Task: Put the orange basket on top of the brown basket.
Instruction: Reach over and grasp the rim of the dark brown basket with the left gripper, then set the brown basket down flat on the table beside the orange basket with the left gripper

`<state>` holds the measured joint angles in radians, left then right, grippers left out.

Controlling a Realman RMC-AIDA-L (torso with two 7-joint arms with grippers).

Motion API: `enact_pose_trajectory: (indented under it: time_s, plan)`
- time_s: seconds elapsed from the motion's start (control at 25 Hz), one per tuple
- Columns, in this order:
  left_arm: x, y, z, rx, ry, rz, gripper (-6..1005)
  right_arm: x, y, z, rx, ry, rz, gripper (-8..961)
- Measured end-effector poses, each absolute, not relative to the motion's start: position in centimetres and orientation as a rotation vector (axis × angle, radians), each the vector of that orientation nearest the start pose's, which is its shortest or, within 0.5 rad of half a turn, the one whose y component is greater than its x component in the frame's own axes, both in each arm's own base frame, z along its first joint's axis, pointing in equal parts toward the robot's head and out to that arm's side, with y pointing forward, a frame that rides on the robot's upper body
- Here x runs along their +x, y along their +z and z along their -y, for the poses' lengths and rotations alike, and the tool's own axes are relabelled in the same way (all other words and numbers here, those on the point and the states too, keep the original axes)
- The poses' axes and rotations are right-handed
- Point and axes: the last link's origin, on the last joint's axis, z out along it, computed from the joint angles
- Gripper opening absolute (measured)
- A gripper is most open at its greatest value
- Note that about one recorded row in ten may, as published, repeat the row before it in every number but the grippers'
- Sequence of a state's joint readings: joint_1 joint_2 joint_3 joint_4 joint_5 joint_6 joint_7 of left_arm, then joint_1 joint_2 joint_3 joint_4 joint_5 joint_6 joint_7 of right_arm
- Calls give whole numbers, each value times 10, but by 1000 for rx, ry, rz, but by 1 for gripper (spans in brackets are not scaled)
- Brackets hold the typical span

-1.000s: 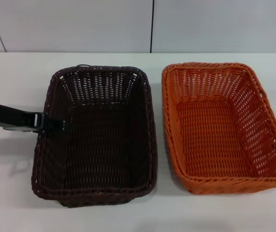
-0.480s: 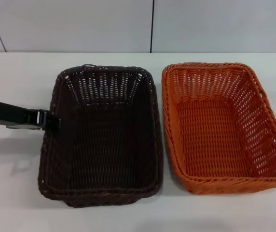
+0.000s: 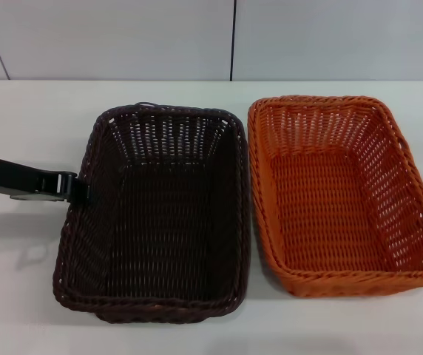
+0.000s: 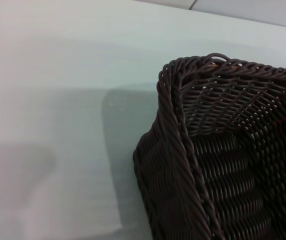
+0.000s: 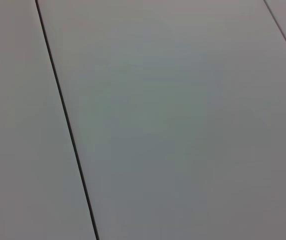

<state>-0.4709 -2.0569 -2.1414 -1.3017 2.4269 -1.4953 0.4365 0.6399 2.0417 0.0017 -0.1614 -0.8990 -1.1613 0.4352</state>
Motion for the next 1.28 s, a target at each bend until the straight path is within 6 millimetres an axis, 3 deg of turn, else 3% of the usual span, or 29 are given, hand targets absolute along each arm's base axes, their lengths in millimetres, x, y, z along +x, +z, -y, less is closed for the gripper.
enact_pose_trajectory:
  time_s: [0.24, 0.36, 0.44, 0.56, 0.64, 0.68, 0.88, 1.08, 1.28]
  plan:
    - [-246, 65, -356, -2212, -54, 1509, 245, 347, 121, -385, -1018, 906, -600, 731]
    - [-244, 88, -365, -2245, -52, 1391, 237, 347, 121, -385, -1018, 906, -601, 731]
    - [-244, 88, -365, -2245, -52, 1391, 232, 347, 121, -385, -1016, 909, -603, 732]
    - [-235, 120, -376, -2267, -141, 1296, 215, 349, 122, -384, -1012, 907, -605, 732]
    - [-235, 120, -376, -2267, -141, 1296, 200, 350, 122, -383, -1005, 906, -607, 732]
    - [-225, 137, -382, -2276, -200, 1248, 193, 352, 123, -382, -1000, 904, -609, 732]
    - [-212, 153, -391, -2307, -209, 1166, 195, 355, 122, -378, -989, 901, -618, 731]
    - [-204, 161, -395, -2409, -137, 1065, 201, 356, 123, -377, -981, 903, -618, 731]
    - [-197, 153, -401, -2564, -60, 998, 207, 356, 122, -377, -980, 904, -618, 731]
